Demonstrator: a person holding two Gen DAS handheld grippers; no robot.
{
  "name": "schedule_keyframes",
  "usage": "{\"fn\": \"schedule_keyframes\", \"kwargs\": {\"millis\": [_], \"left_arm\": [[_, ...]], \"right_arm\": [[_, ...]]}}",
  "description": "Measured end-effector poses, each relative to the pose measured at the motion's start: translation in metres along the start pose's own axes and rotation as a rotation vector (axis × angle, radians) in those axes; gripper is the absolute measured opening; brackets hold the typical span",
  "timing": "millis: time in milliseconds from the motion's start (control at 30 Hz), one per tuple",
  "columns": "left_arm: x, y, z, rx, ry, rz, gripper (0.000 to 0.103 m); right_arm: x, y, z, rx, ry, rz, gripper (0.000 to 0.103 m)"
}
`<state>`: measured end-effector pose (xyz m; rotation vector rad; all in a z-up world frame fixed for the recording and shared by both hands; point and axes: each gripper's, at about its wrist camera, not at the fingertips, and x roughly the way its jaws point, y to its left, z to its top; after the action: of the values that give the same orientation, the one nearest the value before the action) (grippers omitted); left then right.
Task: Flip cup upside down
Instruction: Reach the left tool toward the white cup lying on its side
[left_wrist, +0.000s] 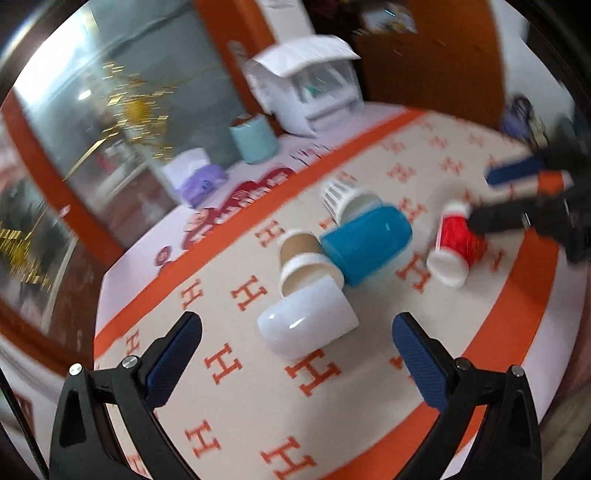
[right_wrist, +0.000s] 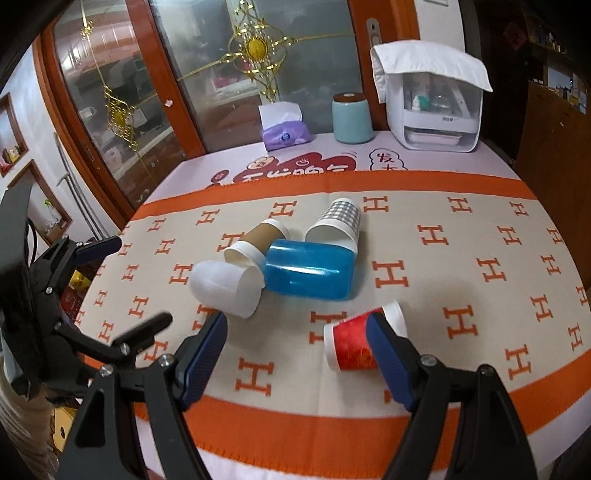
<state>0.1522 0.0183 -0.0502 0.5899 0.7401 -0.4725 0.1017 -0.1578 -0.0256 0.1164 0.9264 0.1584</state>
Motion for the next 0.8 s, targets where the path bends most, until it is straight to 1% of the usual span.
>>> {"fn": "schedule_keyframes", "kwargs": {"millis": [67,167,300,433,533,633,667,733,767,800], "left_arm": [[0.018,-0.004,-0.003,0.062,0.032,-0.024,0.102],[0.045,-0.014,-0.006,0.154,0.089,-0.027,0.102],[0.081,-0.024,-0.010,0.261,0.148,0.024,0.102],[0.103,-0.026,-0.010,0.293,0.172,0.053,0.102],[0.115,-0.025,-0.008,0.296,0.186,0.051,0.102],[0.124,-0.023,-0.006,0.294,0.205,0.033,0.102],[0.126,-0.023,-0.006,0.295,0.211,0.027,0.100],[0.132,-0.023,-0.005,0.294,0.230,0.018,0.091],[0.135,-0.023,-0.005,0.293,0.241,0.015,0.089],[0.135,-0.023,-0.003,0.280,0.240,0.005,0.083]], "right_arm": [[0.014,-0.001,0.001,0.011,0.031,0.004,0.078],[0.031,-0.001,0.001,0.018,0.072,0.006,0.078],[0.055,-0.003,-0.004,0.017,0.123,-0.014,0.078],[0.068,-0.006,-0.009,0.023,0.153,-0.027,0.078],[0.067,-0.003,-0.010,0.002,0.137,-0.049,0.078],[0.069,0.000,-0.010,-0.024,0.128,-0.066,0.078],[0.069,0.002,-0.011,-0.034,0.125,-0.073,0.078],[0.070,0.005,-0.012,-0.052,0.120,-0.086,0.078],[0.070,0.005,-0.012,-0.056,0.120,-0.086,0.078],[0.070,0.006,-0.013,-0.058,0.119,-0.083,0.078]]}}
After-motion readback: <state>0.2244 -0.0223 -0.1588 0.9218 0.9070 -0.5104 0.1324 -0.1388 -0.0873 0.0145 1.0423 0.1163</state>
